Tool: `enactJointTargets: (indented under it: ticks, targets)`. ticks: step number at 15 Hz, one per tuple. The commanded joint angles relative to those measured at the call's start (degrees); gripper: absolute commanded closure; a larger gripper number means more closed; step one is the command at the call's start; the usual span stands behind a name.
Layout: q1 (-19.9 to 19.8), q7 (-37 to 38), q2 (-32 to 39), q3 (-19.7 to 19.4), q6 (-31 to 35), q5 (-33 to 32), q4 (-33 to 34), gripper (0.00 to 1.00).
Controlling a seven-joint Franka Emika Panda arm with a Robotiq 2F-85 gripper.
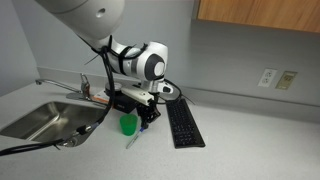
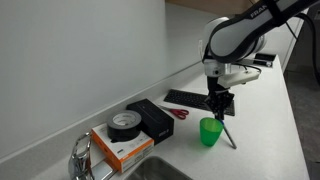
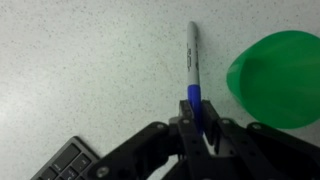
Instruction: Put the pen on the counter
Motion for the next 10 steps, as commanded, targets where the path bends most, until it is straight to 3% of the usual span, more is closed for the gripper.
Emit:
enactJointTargets:
  ticks: [1,3,10]
  targets:
    - [0.1,3.5,3.4,-0.3,-1.6,-0.8,5.2,0.6]
    - [0.2,4.4,3.9,-0.4,-1.7,-1.0,6.3,0.52]
    - [0.4,4.9,3.7,-0.3,-1.8,-1.1,8.0,0.01]
